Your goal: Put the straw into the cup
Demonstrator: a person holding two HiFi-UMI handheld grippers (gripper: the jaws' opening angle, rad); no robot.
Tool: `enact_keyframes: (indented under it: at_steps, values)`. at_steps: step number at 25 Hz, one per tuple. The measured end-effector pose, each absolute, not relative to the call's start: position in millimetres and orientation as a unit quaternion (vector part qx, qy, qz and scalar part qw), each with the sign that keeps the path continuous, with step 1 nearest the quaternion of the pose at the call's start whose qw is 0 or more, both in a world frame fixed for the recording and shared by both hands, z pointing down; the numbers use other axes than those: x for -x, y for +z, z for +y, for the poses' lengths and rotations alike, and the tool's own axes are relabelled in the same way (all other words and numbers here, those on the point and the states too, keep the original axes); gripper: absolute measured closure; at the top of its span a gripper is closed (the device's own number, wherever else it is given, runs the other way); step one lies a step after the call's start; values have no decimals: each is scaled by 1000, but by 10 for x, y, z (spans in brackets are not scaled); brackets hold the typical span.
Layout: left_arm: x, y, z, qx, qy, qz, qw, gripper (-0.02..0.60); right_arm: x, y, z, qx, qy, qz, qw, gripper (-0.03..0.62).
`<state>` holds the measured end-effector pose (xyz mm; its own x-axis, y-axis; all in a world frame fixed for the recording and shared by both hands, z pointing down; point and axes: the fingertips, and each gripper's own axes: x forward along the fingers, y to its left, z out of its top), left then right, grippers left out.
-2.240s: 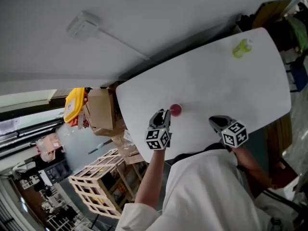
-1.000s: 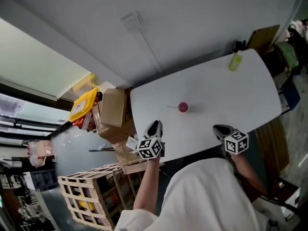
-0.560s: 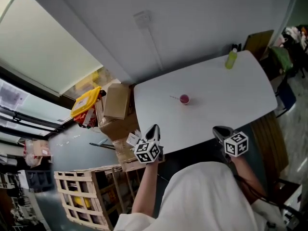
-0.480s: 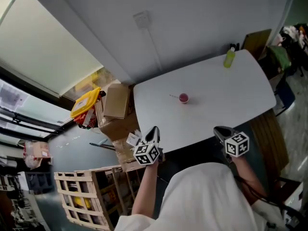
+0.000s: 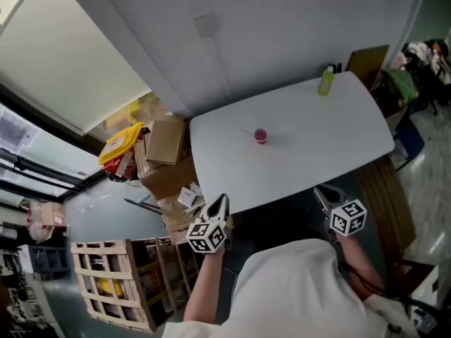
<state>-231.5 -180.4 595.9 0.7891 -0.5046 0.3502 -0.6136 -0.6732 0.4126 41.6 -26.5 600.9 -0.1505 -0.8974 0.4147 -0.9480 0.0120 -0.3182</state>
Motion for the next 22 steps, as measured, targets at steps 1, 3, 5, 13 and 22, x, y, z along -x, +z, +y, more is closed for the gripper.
enact_keyframes:
  at_steps: [1, 3, 5, 13, 22]
  values:
    - [2318, 5927, -1760, -906, 95, -311, 269, 580, -444, 6004, -256, -649, 267, -710, 46, 551]
    - [2289, 5856, -1692, -902, 79, -319, 280, 580, -509, 5974, -245, -647, 266, -714, 43, 551]
    - [2216, 5799, -1648, -900, 71, -324, 283, 580, -594, 5942, -255, -643, 264, -718, 39, 551]
    - [1958, 5744, -1343, -891, 64, -339, 295, 580, -899, 5846, -185, -622, 258, -738, 43, 553]
    - [1779, 5782, -1214, -885, 63, -353, 297, 580, -1193, 5966, -77, -624, 284, -727, 28, 553]
